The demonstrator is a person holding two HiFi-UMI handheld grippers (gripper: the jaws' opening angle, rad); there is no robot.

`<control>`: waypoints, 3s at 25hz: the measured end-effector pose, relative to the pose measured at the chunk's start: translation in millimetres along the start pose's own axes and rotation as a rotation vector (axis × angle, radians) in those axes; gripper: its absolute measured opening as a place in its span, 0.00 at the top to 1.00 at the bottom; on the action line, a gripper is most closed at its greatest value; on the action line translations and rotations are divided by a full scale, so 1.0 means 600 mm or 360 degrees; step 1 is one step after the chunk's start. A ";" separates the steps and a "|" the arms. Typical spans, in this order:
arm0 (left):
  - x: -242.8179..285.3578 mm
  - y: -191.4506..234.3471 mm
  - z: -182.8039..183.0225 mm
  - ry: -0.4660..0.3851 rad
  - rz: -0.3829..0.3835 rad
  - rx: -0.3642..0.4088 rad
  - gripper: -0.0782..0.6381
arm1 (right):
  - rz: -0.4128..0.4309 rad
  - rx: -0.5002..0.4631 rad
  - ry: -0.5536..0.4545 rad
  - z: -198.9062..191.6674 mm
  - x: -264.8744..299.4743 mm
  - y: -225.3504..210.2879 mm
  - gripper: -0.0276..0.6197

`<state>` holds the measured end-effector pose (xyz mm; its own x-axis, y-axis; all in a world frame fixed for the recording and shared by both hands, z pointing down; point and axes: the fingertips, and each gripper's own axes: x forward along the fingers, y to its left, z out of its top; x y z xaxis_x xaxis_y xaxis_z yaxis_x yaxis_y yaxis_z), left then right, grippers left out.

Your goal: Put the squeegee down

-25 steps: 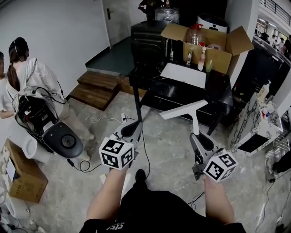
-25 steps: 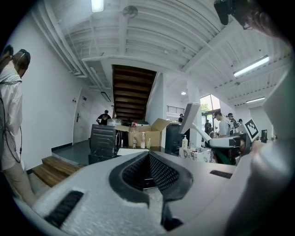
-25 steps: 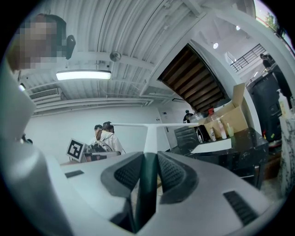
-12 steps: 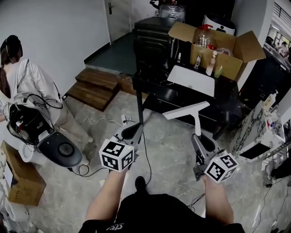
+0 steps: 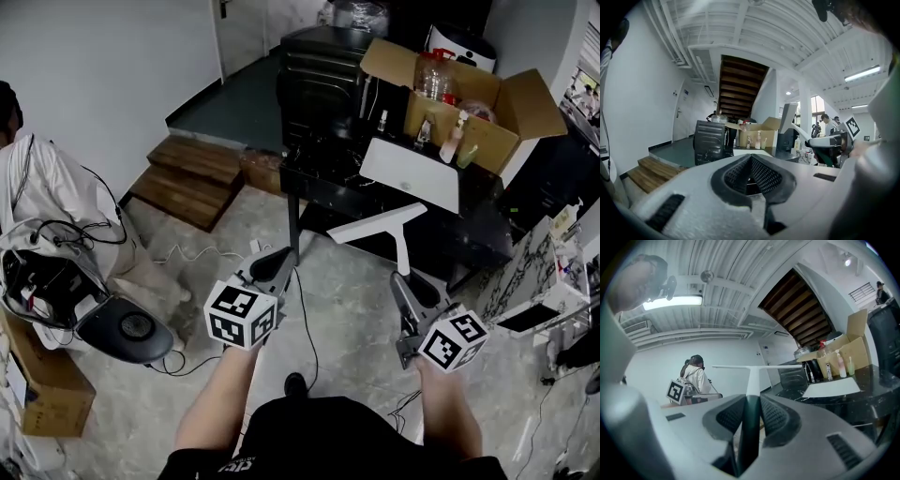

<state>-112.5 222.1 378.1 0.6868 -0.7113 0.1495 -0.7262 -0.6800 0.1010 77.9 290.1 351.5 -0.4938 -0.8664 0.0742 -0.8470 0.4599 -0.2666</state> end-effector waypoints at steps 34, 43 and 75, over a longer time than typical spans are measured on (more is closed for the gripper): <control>0.320 0.153 0.057 0.0042 -0.0012 -0.0034 0.88 | 0.0056 0.0087 -0.0019 0.070 0.266 -0.258 0.81; 0.447 0.174 0.065 0.0151 0.0056 -0.0008 0.88 | 0.0115 0.0171 0.0001 0.084 0.323 -0.381 0.81; 0.560 0.430 0.102 0.0075 -0.0004 0.0000 0.88 | 0.0039 0.0142 0.0089 0.102 0.605 -0.401 0.81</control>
<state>-67.2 -203.0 394.1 0.6864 -0.7005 0.1953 -0.7245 -0.6817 0.1015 114.4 -147.2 383.9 -0.5264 -0.8418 0.1193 -0.8149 0.4595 -0.3533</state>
